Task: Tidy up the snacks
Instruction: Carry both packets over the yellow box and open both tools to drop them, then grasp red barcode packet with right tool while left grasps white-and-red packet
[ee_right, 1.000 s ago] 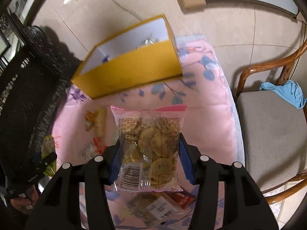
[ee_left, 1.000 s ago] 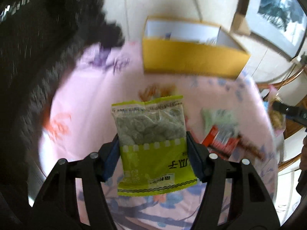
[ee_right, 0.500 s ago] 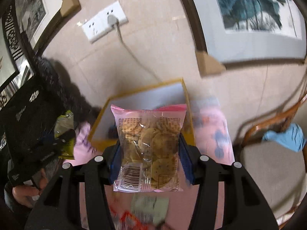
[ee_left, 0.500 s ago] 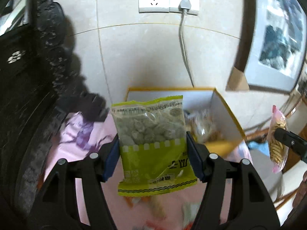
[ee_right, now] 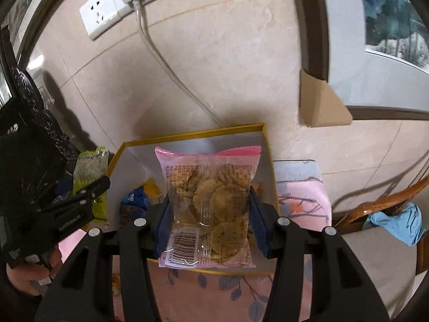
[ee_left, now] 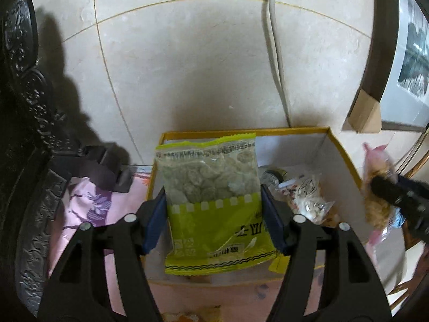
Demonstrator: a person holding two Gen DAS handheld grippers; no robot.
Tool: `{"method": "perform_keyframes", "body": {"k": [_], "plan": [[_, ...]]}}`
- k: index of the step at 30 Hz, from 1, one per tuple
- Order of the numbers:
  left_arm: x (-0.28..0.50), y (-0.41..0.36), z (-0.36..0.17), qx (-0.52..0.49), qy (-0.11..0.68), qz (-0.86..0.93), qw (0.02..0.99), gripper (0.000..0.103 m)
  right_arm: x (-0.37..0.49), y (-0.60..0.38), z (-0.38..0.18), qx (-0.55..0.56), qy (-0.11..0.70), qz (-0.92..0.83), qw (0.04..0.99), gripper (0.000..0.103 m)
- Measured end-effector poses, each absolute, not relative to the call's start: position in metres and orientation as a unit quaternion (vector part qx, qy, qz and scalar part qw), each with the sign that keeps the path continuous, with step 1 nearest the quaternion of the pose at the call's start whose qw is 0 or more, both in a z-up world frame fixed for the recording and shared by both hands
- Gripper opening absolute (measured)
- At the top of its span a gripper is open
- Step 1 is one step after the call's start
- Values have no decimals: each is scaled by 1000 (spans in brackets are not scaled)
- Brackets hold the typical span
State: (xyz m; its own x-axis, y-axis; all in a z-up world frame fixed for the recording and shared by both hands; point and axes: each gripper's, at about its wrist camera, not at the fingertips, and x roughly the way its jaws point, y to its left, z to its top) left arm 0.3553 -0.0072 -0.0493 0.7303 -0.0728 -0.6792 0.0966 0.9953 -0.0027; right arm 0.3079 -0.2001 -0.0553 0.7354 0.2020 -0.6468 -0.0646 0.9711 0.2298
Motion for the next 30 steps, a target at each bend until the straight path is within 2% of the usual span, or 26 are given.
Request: {"method": "perform_keyframes", "body": {"k": [1,2,9,12,16,18,21,24,25,27,29,30], "plan": [[357,-7,-49,13,362,-44,931,101,313,-197,-57,86,356,78,927,75],[357,-7,-49,15,359,-32,933,101,317,-194,-59,72,360,79,927,102],[318,23,-59,43,380,-1,924,101,269,-193,-57,-30,361,118,925,102],[257,46,-80,52,410,-4,911,101,210,-175,-84,-76,419,163,890,102],[182,67,-121,59,481,12,875,101,133,-121,-133,-162,445,284,834,102],[144,75,-141,64,517,24,853,101,115,-105,-155,-183,448,329,811,102],[96,90,-157,90,530,42,842,101,110,-93,-189,-172,473,335,797,102],[71,94,-171,93,540,38,836,101,110,-84,-203,-186,463,321,805,102],[68,92,-175,97,542,37,834,101,110,-80,-208,-203,459,314,806,101],[66,87,-178,122,536,38,835,101,111,-76,-213,-215,454,300,811,89],[70,79,-179,151,520,25,840,101,112,-77,-212,-206,444,280,826,59],[76,74,-179,164,515,20,841,101,116,-79,-210,-195,448,273,829,50]]}}
